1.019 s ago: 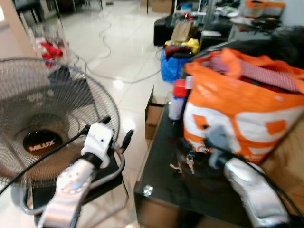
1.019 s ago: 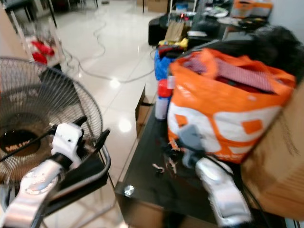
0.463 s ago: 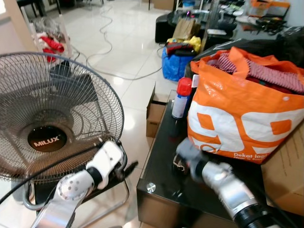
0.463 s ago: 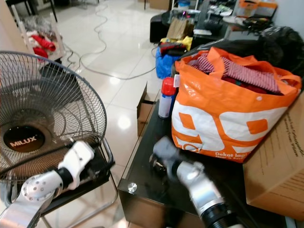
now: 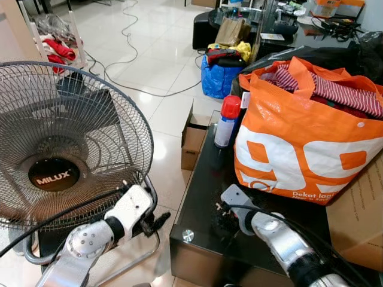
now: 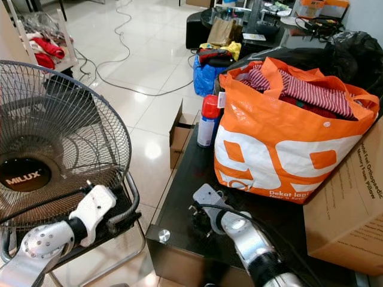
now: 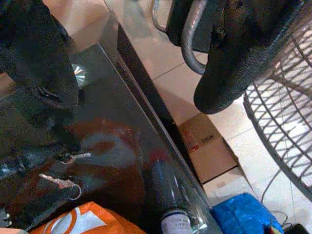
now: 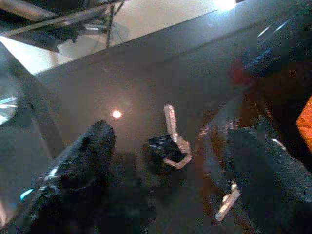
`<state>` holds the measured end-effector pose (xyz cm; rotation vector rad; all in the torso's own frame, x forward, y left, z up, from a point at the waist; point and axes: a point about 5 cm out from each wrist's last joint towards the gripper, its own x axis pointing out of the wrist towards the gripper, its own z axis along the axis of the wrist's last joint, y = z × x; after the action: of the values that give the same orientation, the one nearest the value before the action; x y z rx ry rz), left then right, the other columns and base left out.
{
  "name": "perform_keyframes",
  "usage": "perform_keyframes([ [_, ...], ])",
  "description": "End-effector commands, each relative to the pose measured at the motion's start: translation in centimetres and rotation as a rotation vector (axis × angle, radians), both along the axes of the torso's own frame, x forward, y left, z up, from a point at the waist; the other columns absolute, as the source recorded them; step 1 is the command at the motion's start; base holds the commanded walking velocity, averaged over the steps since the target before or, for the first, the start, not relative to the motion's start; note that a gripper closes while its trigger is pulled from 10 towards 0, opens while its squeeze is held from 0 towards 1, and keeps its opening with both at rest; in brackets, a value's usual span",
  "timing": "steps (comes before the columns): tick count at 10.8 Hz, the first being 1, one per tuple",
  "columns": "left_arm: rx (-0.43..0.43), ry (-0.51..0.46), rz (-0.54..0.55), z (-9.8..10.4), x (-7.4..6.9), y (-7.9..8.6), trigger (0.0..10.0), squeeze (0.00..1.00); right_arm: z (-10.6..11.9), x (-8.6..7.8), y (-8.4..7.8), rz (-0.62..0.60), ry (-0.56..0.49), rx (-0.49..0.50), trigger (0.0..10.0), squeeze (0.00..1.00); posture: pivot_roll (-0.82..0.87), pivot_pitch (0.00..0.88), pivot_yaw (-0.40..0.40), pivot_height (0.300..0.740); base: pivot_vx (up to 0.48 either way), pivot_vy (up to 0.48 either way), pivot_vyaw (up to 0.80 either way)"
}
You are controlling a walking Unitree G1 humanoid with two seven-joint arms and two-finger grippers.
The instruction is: Hang keys on a hook
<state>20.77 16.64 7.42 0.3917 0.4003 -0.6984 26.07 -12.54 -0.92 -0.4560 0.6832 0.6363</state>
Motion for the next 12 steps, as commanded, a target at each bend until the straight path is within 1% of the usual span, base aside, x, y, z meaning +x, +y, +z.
perform_keyframes([
  [1,-0.001,-0.003,-0.013,0.3,-0.1,-0.2,10.0,0.0,-0.3,0.2,-0.5,0.0,-0.014,-0.045,0.0,0.0,0.04,0.047,-0.049,0.74,0.0,0.0,0.0],
  [3,0.0,0.003,-0.017,0.2,-0.1,-0.2,10.0,0.0,-0.5,0.4,-0.4,-0.012,-0.014,-0.057,0.0,0.0,0.03,0.055,-0.046,0.74,0.0,0.0,0.0],
  [5,0.002,0.013,-0.018,-0.3,-0.1,-0.3,10.0,0.0,-1.2,0.2,-0.4,0.007,-0.003,-0.088,0.0,0.0,0.04,0.059,-0.047,0.74,0.0,0.0,0.0],
  [12,0.003,0.02,-0.021,-1.2,0.1,-0.1,10.0,0.0,-1.7,0.1,-0.8,0.009,0.012,-0.105,0.0,0.0,0.04,0.055,-0.043,0.74,0.0,0.0,0.0],
])
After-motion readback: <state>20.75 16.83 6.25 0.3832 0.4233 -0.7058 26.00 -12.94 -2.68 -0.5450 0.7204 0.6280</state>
